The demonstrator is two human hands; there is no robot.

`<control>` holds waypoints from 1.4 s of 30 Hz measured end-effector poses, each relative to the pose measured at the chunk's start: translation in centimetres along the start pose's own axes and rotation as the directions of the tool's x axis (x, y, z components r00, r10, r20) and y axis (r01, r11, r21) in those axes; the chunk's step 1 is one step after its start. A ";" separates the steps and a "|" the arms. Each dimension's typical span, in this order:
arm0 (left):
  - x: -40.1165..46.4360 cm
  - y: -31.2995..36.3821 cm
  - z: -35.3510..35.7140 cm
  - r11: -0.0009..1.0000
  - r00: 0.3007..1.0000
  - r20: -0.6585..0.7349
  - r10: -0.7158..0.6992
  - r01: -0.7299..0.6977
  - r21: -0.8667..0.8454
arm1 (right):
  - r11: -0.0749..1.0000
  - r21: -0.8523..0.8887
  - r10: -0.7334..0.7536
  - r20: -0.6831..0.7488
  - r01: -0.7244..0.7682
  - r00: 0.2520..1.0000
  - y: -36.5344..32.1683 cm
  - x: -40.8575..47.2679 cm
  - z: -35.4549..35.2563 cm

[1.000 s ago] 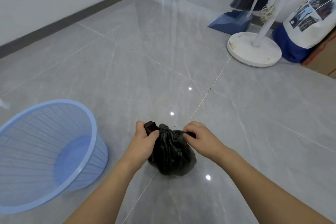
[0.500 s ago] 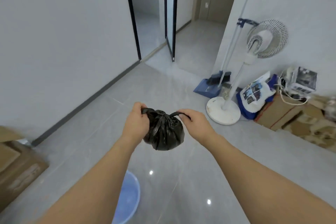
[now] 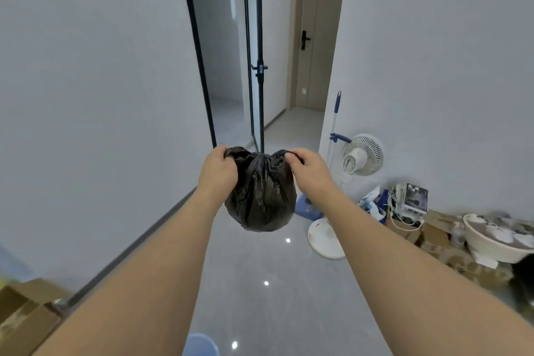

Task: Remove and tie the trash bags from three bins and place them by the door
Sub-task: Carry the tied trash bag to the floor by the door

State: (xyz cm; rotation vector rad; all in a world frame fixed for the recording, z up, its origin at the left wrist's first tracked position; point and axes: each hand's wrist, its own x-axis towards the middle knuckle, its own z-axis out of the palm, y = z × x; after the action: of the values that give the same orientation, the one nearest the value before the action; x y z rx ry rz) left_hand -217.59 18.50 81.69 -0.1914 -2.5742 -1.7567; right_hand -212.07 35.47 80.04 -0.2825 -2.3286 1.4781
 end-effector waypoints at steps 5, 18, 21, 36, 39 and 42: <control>-0.3 2.6 3.1 0.999 0.998 0.054 0.034 -0.033 -0.012 | 0.999 0.030 0.030 -0.069 -0.028 0.997 0.9 -0.7 -3.8; -2.4 10.1 16.3 0.977 0.896 0.392 0.208 -0.175 -0.119 | 0.982 0.005 0.166 -0.490 -0.187 0.856 2.4 -6.1 -16.5; -5.2 12.5 20.1 0.956 0.826 0.482 0.293 -0.259 -0.138 | 0.972 0.011 0.196 -0.583 -0.234 0.788 2.6 -9.4 -20.5; -37.8 25.7 41.7 0.850 0.294 0.814 0.500 -0.344 -0.399 | 0.849 -0.076 0.118 -0.937 -0.523 0.328 1.6 -39.5 -45.8; -46.3 27.4 45.6 0.844 0.165 0.853 0.495 -0.323 -0.427 | 0.817 -0.028 0.115 -0.971 -0.577 0.211 1.7 -47.1 -49.3; -53.9 29.0 49.1 0.832 0.045 0.869 0.493 -0.316 -0.456 | 0.795 0.040 0.107 -0.991 -0.605 0.075 2.5 -53.8 -52.1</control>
State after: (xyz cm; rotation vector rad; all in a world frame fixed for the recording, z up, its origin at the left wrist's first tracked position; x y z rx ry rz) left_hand -158.26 69.63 85.99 -2.6247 -2.2546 -1.7491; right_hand -141.84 60.49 87.07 -1.5628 -1.3188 0.4605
